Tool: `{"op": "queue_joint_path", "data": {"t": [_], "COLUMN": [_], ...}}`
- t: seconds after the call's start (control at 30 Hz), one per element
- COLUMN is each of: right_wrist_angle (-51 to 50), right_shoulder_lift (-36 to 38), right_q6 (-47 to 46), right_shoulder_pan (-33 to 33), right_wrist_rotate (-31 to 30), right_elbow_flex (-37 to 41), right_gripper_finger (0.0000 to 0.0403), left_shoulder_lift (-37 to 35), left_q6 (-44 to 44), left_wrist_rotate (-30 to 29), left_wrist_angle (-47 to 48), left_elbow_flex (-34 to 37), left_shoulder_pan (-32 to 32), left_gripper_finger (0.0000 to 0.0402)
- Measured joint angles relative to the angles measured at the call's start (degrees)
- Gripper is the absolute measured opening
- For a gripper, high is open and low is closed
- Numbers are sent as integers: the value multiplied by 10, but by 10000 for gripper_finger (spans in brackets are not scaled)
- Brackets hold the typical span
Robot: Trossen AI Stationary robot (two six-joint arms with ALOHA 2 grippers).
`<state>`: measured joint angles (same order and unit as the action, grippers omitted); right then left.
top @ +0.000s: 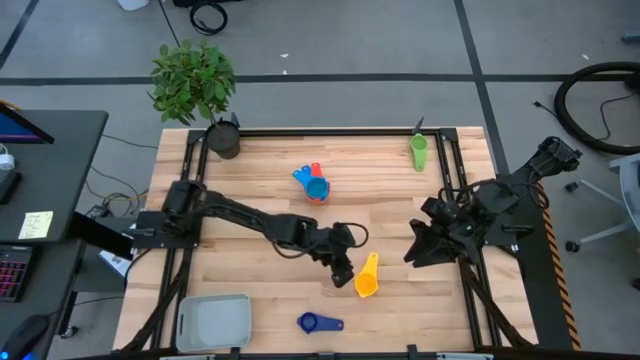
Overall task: Nest measuring cups in basket
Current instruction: Stack the yellow measuring cup on top of the light blue measuring cup
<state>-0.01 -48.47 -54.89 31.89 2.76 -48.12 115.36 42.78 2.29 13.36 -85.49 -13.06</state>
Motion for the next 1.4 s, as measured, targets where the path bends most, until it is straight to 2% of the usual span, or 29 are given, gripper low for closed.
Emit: {"op": "queue_joint_path", "data": {"t": [0.6,1.4], "right_wrist_angle": [9,38], "right_shoulder_lift": [1,1], "right_q6": [11,11], "right_shoulder_pan": [0,0], "right_wrist_rotate": [10,10], "right_elbow_flex": [0,0], "right_gripper_finger": [155,155], "left_shoulder_lift": [59,94], "left_q6": [135,141], "left_wrist_rotate": [-15,-13], "left_wrist_angle": [-33,-92], "left_elbow_flex": [0,0], "left_shoulder_pan": [-26,-22], "left_gripper_finger": [103,103]}}
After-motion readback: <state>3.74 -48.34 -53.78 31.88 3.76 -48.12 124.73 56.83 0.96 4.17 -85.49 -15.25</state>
